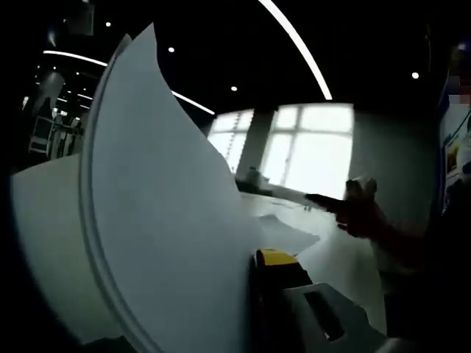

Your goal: Organize the stack of printing papers by aligning and flattening the scattered papers on the table

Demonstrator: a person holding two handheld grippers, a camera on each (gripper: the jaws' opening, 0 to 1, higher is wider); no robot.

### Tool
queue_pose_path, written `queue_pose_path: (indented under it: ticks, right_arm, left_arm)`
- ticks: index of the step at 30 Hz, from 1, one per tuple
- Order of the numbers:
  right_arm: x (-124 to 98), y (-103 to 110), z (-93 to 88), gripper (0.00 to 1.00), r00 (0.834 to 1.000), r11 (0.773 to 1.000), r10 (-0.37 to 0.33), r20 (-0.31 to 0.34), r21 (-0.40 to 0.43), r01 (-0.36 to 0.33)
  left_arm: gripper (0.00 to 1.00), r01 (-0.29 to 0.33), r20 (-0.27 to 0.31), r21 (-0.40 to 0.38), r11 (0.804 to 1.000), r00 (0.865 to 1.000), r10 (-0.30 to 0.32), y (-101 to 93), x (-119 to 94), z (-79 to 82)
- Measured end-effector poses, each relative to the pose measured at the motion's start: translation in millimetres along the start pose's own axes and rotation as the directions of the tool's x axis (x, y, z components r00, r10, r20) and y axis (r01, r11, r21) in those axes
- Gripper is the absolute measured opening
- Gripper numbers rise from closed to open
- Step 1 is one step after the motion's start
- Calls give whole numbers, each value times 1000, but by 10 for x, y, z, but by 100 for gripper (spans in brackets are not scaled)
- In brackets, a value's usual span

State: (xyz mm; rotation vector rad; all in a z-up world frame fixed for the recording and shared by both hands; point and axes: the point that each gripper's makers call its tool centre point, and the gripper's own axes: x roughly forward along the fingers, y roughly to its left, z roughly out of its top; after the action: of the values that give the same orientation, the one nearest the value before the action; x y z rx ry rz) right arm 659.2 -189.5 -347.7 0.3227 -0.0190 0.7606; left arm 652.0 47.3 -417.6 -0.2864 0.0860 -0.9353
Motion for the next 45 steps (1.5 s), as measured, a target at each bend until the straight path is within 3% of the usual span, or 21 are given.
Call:
queue_pose_path:
  ticks: [16, 29, 37, 39, 45]
  right_arm:
    - [268, 21, -343, 90, 996, 999, -6, -89, -45, 2]
    - [396, 164, -672, 90, 986, 998, 7, -165, -67, -18]
    - [432, 134, -881, 90, 972, 993, -12, -234, -119, -16]
    - [474, 15, -1010, 90, 954, 991, -54, -293, -136, 15]
    - [502, -121, -1157, 89, 929, 978, -134, -345, -200, 67]
  left_arm:
    - [10, 1, 4, 0, 1000, 1000, -1, 24, 2, 6]
    - [10, 3, 8, -1, 1000, 1000, -3, 14, 3, 15]
    - [10, 2, 8, 1, 1000, 1000, -2, 12, 4, 14]
    - [10, 3, 7, 2, 1000, 1000, -3, 12, 4, 13]
    - [10, 3, 8, 1, 1000, 1000, -3, 13, 2, 14]
